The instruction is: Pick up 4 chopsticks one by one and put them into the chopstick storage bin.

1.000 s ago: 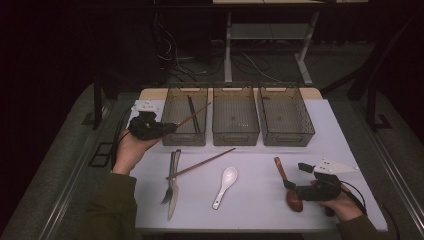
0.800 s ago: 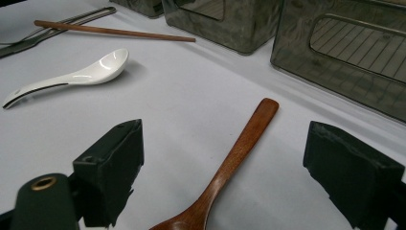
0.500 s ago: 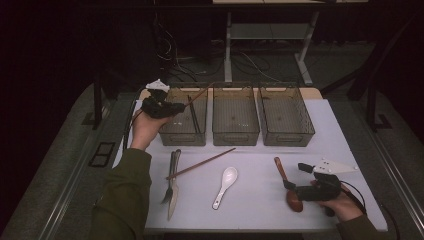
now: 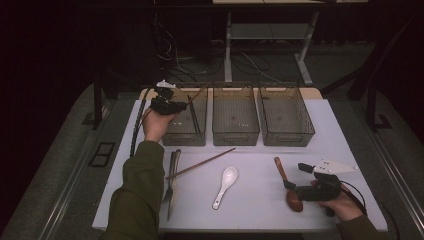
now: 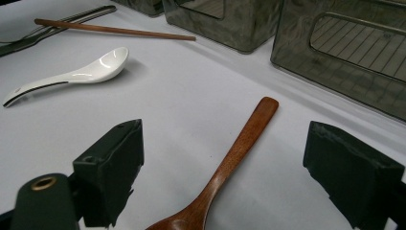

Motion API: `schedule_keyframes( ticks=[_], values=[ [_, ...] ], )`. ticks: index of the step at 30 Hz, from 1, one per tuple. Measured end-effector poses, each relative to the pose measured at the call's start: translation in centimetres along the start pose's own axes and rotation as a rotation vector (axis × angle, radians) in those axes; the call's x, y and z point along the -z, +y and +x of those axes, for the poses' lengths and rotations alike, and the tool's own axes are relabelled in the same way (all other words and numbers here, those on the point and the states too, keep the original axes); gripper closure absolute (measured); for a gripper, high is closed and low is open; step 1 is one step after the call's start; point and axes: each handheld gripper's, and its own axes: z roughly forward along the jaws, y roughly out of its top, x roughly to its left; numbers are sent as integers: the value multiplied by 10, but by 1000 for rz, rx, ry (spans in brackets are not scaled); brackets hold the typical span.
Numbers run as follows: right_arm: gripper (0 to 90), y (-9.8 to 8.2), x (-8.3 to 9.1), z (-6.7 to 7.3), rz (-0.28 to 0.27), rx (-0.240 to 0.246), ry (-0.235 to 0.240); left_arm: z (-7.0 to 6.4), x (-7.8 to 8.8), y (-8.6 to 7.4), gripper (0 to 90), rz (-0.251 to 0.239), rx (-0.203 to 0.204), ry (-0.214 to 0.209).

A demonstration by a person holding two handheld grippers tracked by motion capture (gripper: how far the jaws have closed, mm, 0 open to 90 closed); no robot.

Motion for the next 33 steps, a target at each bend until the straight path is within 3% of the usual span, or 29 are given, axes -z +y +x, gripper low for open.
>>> schedule_keyframes(
  ticks=[4, 11, 16, 21, 25, 33],
  values=[
    [137, 0, 0, 0, -1, -1, 1, 4, -5, -3, 837, 21, 35, 16],
    [137, 0, 0, 0, -1, -1, 2, 5, -11, -6, 825, 51, 51, 30],
    [137, 0, 0, 0, -1, -1, 3, 5, -11, -5, 656, 47, 52, 52],
    [137, 0, 0, 0, -3, -1, 4, 4, -9, -4, 590, 31, 53, 27],
    [137, 0, 0, 0, 0, 0, 4, 1, -3, -2, 544, 3, 26, -6],
    [137, 0, 0, 0, -1, 0, 4, -5, 12, 0, 443, -5, -24, -60]
  ],
)
